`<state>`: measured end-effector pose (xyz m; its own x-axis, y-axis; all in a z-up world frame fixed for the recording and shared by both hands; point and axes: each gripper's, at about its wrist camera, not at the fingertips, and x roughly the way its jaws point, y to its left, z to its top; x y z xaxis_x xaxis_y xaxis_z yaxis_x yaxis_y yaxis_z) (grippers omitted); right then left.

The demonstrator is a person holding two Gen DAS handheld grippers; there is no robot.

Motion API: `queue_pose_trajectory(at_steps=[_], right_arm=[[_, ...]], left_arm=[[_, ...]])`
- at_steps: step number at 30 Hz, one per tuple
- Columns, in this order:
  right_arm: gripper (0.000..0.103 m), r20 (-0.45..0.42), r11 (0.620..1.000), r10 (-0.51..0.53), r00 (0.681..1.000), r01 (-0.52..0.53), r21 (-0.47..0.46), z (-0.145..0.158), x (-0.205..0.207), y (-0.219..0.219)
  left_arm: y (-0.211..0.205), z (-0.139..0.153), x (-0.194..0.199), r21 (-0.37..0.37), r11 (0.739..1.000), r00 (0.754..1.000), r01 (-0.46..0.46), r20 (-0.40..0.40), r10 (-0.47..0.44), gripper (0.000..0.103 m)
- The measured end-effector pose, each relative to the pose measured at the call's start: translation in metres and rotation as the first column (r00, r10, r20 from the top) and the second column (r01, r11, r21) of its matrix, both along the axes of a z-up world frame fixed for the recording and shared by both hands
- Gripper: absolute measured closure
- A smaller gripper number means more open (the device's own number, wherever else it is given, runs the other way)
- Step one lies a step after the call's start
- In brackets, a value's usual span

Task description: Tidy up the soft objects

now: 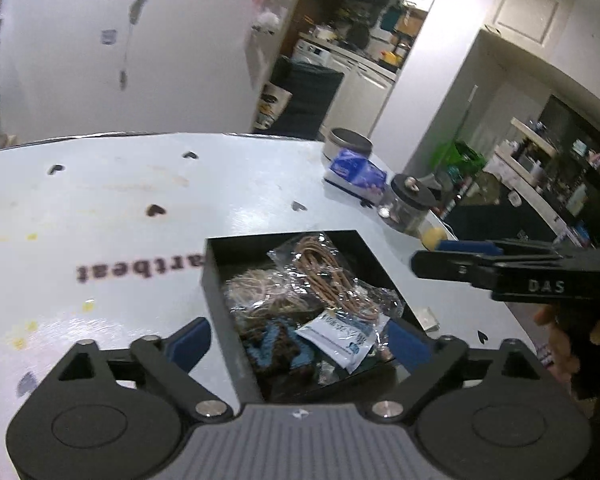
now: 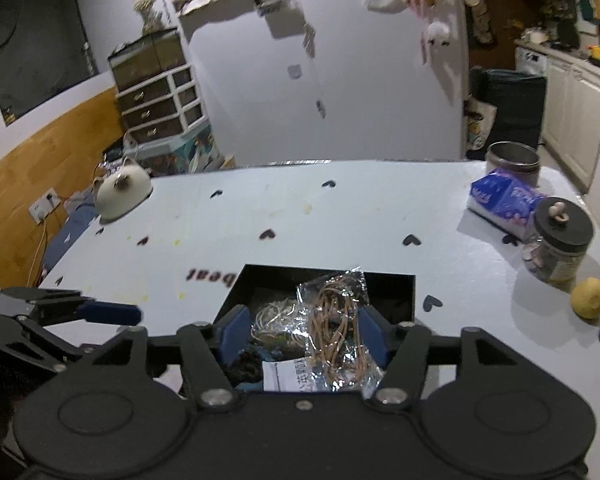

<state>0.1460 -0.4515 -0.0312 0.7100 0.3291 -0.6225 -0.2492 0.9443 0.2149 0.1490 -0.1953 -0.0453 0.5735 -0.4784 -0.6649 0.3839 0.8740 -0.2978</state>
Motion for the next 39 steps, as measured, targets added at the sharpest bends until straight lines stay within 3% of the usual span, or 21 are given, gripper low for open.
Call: queue_pose_trajectory(at_steps=[17,25,33,39], right_arm=[[0.016,0.135,0.983,-0.179,0.975,0.183,-0.016,0.026,-0.096,0.033],[0.01,0.165,0.971,-0.228,0.96,0.237,-0.034,0.027,-0.133,0.048],[0.0,0.179,0.962,-0.257,0.95,0.269,-0.049,0.022,-0.164,0.062],[0.0,0.203,0.954,-0.279,0.939,0.295,-0.054,0.019,-0.179,0.071]], left_arm=[[0.066,0.035,-0.077,-0.005,0.974,0.968,-0.225,0.114,0.224,0.0],[0.072,0.037,-0.11,0.065,0.964,0.955,-0.259,0.165,0.245,0.0],[0.083,0.038,-0.136,0.089,0.951,0.937,-0.296,0.22,0.271,0.0],[0.088,0.036,-0.149,0.111,0.947,0.934,-0.301,0.234,0.269,0.0]])
